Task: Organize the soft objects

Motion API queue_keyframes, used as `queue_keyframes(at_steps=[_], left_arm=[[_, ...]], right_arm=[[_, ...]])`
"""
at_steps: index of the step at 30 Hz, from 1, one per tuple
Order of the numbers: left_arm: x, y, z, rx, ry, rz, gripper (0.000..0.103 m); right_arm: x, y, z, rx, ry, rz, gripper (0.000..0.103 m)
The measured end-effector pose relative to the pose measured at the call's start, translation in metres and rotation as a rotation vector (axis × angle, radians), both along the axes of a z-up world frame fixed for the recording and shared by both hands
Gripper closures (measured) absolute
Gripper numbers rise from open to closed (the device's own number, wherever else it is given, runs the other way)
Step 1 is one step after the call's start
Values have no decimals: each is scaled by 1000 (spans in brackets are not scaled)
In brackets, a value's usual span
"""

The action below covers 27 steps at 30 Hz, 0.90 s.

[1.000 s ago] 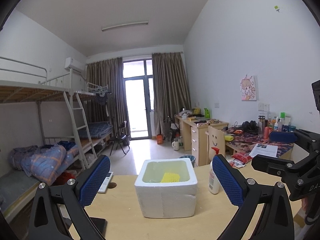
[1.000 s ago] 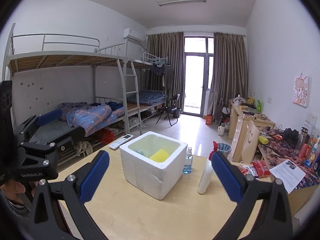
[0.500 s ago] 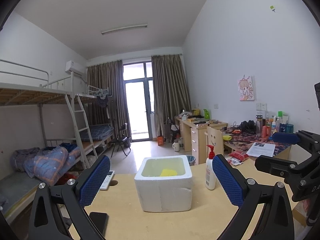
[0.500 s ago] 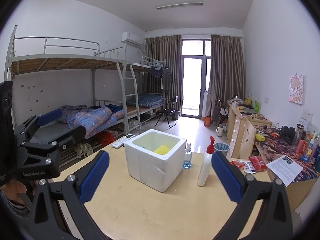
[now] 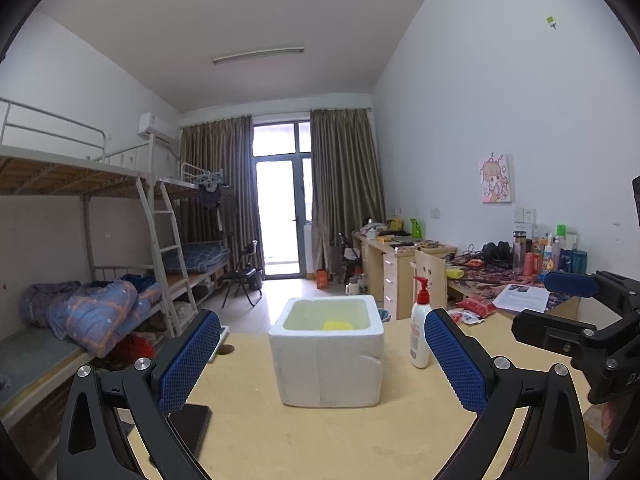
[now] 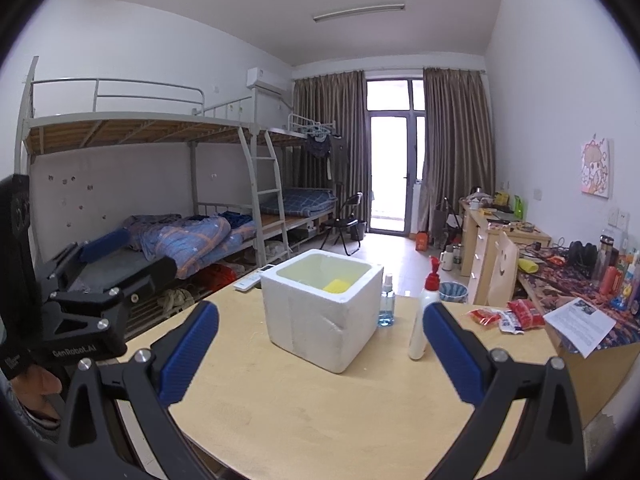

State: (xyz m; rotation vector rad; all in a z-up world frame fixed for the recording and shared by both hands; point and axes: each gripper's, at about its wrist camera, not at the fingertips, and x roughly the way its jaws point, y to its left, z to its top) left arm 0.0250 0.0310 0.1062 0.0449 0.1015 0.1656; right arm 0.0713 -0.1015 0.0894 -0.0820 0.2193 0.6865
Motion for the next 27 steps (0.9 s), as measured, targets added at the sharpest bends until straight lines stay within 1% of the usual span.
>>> queue_keyframes(at_steps=[4,11,17,21,23,27], left_arm=[[-8,-2,-9,0,-9,0,1],[-30,-3,-34,-18,-43,-6,1],[-37,-5,-54,-15,-39,-20,1],[-42,-1,-63,-31,-60,-2,1],[-45,-1,-69,-26,-66,5,1],[-46,-2,-77,-17,-52,9,1]], right_arm=[[-6,-2,-13,18,-2,-1,0],[-18,-4,-36,45,11,-7,0],[-31,-5,-60,65,9,-32,0],[-35,-4,-66,47,-7,-68,0],[-37,-5,-70,45,-15,-95,0],[-38,-6,-79,58,-4,-103,0]])
